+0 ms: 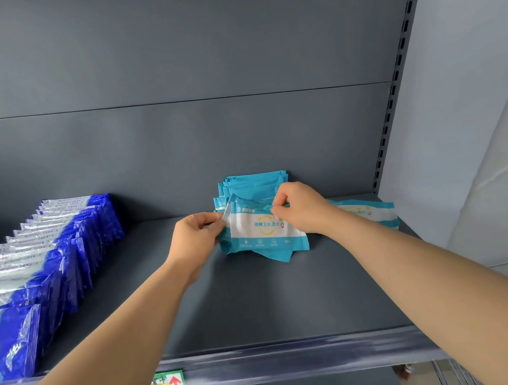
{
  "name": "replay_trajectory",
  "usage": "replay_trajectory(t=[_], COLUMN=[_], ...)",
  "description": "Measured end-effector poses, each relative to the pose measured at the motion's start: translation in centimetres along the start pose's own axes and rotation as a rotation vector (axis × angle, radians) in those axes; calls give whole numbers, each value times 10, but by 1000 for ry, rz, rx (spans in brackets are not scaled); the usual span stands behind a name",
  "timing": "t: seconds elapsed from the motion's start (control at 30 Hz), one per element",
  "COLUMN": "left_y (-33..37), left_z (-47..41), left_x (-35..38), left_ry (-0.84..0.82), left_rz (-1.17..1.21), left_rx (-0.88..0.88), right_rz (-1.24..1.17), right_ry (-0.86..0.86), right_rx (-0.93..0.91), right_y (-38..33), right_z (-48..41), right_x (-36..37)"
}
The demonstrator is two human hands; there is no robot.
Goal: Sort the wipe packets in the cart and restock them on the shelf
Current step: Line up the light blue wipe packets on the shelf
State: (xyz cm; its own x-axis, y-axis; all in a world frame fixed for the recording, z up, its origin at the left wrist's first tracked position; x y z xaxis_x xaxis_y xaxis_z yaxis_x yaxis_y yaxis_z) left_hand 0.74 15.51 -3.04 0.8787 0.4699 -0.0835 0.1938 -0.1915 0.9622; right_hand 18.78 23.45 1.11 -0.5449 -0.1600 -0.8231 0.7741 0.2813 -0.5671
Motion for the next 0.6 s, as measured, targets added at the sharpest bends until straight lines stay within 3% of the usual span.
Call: replay_trajectory(t=[0.07,0.13,0.2,0.33,0.43,0.5,0.6], left_y=[4,5,5,0,-1,0,1], left_z=[2,0,-3,-6,-7,-7,-6], left_x=[2,4,6,11,14,16,17], left_ry=[-72,-187,-195,-154,-140,-127,-119], left_rz=[-20,-273,-495,-505,-471,-467,-494], left_rx=[3,44,58,22,9,17,25], right_rz=[21,-8,-69,-140,138,366,403], right_ry=[27,43,28,50,80,-6,-93], right_rx=[-25,-60,-97,-48,108,257,349], right_y=[0,-2,-4,15,57,91,118], right_z=[-5,-8,-8,-10,-17,-19,-18], right_x=[2,3,2,-17,-37,-41,-42])
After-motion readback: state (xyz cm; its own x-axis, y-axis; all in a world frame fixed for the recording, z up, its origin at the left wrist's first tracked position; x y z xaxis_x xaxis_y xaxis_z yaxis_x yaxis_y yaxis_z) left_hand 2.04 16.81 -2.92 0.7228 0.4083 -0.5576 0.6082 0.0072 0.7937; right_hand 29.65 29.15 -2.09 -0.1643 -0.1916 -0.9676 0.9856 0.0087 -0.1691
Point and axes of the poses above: each hand's wrist, its own z-axis away from the middle knuckle, its own x-axis out of the palm, y = z × x, the point moved 5 cm from there along -z, towards the middle knuckle, and after that the axes turned 13 degrees about x, right-handed, at the moved point
